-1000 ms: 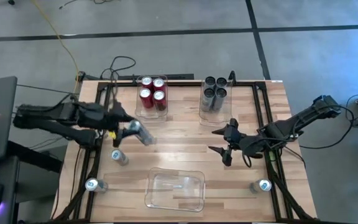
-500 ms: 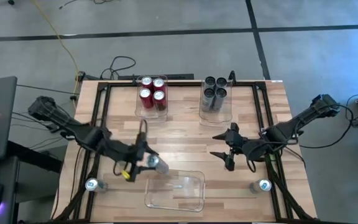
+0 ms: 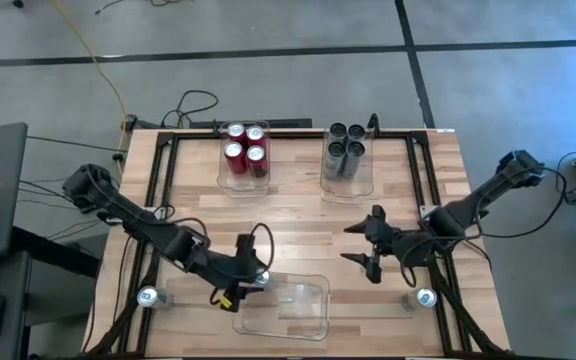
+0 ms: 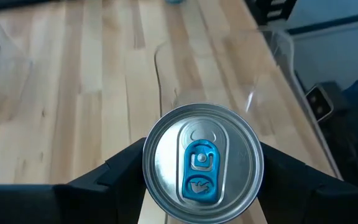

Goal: Sort soda cans
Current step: Put the top left blue soda can into the bottom transparent bin

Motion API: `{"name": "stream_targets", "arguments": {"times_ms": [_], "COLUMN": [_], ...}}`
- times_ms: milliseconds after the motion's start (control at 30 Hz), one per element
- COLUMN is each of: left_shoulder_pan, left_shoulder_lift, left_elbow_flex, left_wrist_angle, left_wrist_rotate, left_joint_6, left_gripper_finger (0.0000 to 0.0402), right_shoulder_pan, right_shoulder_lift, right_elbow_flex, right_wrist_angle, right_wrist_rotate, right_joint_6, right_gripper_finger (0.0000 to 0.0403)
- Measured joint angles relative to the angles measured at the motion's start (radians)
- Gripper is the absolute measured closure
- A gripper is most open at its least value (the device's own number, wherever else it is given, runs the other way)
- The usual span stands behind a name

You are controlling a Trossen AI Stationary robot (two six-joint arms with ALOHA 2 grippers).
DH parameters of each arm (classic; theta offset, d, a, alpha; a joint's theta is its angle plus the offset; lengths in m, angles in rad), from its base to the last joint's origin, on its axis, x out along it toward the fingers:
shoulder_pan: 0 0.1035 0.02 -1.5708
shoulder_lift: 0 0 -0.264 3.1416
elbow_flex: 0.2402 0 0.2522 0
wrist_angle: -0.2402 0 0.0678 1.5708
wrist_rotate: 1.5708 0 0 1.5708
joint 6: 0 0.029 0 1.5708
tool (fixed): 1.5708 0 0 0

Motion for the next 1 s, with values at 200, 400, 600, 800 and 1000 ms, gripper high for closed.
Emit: {"name": "stream_targets", "arguments": {"times_ms": [200,400,600,800,1000], "left_shoulder_pan": [-0.004,-0.006,-0.008,-0.012,-0.009], "left_shoulder_lift": [0.058,0.106,0.140,0.142,0.142], "left_elbow_flex": [0.000,-0.009,-0.027,-0.028,-0.028], "left_wrist_angle": [-0.018,-0.014,0.001,0.011,0.010], "left_wrist_rotate": [0.001,0.000,-0.031,-0.050,-0.065], "left_joint_6": [-0.045,-0.081,-0.112,-0.122,-0.147], "left_gripper_finger": [0.0163,0.0162,0.0162,0.0159,0.0133], "right_shoulder_pan": [0.009,0.008,0.008,-0.015,-0.045], "right_shoulder_lift": [0.030,0.065,0.130,0.222,0.248], "right_elbow_flex": [0.000,0.000,0.000,0.002,0.057], "right_wrist_angle": [-0.014,-0.007,-0.005,0.036,0.043], "right_wrist_rotate": [-0.001,0.000,0.000,-0.014,-0.086], "right_joint_6": [0.010,0.013,-0.031,-0.032,-0.033], "right_gripper_finger": [0.0076,0.0076,0.0076,0.0076,0.0076]}}
